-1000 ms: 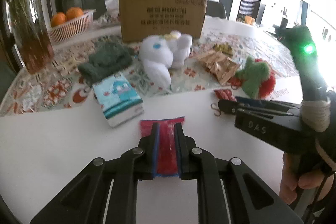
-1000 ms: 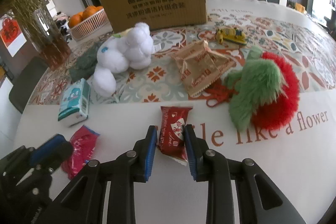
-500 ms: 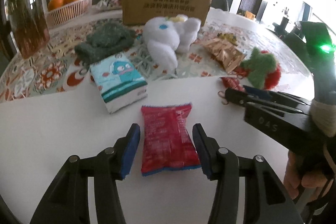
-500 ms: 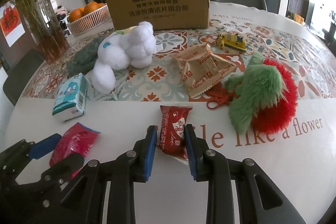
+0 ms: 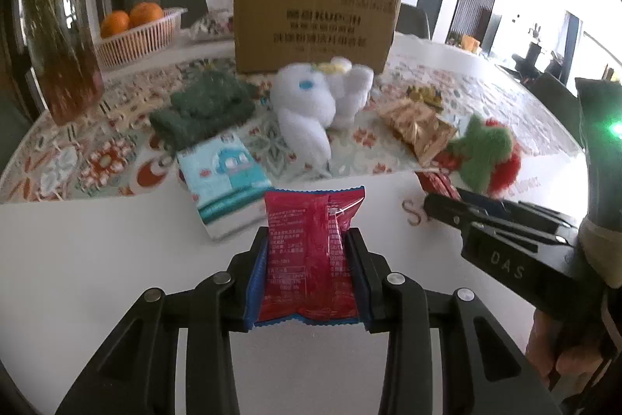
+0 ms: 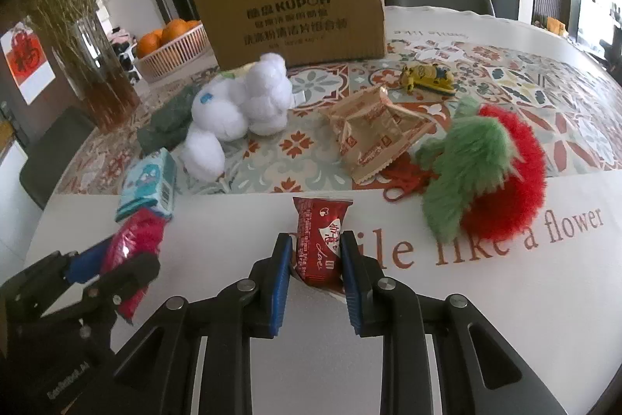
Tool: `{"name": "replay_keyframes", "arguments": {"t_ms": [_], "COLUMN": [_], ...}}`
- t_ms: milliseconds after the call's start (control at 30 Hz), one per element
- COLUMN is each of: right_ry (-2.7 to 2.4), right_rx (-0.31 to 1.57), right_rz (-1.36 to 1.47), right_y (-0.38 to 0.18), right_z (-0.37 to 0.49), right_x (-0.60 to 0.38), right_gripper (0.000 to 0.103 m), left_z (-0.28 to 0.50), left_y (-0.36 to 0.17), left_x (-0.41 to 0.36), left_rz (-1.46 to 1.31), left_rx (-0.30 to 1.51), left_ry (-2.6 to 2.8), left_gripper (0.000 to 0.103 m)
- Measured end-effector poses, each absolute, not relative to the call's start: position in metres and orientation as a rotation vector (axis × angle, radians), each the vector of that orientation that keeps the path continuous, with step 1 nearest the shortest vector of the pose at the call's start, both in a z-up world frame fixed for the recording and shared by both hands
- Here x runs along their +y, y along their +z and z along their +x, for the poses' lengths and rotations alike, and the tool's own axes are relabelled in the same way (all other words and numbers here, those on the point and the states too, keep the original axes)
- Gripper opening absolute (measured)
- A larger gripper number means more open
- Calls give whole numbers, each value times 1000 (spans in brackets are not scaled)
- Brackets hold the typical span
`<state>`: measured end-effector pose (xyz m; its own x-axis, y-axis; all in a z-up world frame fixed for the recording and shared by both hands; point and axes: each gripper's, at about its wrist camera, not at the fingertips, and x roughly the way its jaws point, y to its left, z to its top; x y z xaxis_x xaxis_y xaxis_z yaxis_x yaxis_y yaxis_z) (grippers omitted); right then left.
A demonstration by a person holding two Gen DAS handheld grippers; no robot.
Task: Organize soft objects
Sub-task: 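Carry the red packet with left tool while right tool carries the snack bar to the box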
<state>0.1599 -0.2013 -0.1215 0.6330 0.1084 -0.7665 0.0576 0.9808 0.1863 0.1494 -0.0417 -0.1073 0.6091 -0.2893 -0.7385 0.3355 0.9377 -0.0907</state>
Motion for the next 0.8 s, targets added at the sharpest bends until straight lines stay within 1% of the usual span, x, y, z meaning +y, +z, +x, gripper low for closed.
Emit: {"name": "replay_keyframes", "arguments": {"t_ms": [367,800], "right_ry": [21,48], "right_rx": [812,726], "right_rz": [211,181], "right_y": [-70,2], "right_z": [153,179], "right_x": [-204,-203], "right_gripper": [26,27], "left_z": [158,193], "left_y": [-60,9], "left_x": [-42,-48], "left_rz": [23,48], "left_rx": [792,753], "left_ry": [-343,-298], "left_gripper": [38,38]}}
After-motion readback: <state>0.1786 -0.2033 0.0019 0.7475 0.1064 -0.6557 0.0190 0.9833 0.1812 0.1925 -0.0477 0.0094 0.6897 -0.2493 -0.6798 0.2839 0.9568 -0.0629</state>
